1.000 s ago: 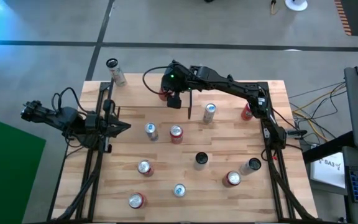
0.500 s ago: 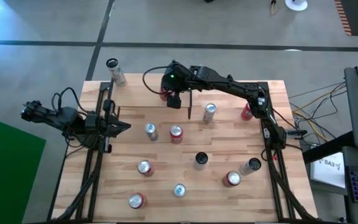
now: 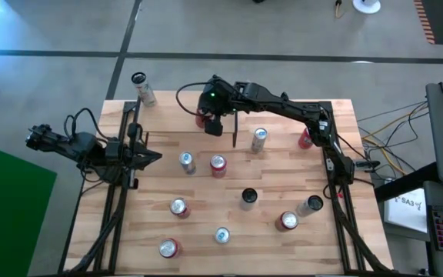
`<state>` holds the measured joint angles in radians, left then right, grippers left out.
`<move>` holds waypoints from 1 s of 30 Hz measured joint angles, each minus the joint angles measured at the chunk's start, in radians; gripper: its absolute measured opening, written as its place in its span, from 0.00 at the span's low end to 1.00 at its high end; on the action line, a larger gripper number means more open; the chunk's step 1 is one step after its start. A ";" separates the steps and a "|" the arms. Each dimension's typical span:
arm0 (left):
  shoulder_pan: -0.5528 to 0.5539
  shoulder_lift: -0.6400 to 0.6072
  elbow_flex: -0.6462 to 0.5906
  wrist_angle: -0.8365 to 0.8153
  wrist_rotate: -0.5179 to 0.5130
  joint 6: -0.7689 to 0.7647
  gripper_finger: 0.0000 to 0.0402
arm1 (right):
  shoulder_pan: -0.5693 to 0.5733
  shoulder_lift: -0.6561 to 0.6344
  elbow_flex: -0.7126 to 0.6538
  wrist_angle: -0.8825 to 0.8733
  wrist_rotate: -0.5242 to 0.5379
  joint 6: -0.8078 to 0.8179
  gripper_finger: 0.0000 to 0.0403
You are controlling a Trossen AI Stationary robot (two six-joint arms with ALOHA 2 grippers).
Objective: Place canned beverage on shelf
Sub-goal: Put the red black soda can on the shelf
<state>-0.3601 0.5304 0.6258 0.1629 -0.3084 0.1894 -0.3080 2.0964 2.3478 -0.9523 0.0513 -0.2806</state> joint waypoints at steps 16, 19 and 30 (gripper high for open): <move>0.000 0.000 0.000 0.000 0.000 0.000 0.00 | -0.007 0.000 -0.019 0.027 0.002 -0.003 0.81; 0.000 0.000 0.000 0.000 0.000 0.000 0.00 | -0.009 0.000 -0.025 0.037 0.002 -0.004 0.81; 0.000 0.003 0.000 -0.001 0.000 -0.006 0.00 | -0.010 0.000 -0.029 0.068 0.015 0.018 0.82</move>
<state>-0.3602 0.5332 0.6258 0.1623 -0.3081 0.1829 -0.3179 2.0964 2.3192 -0.8840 0.0667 -0.2626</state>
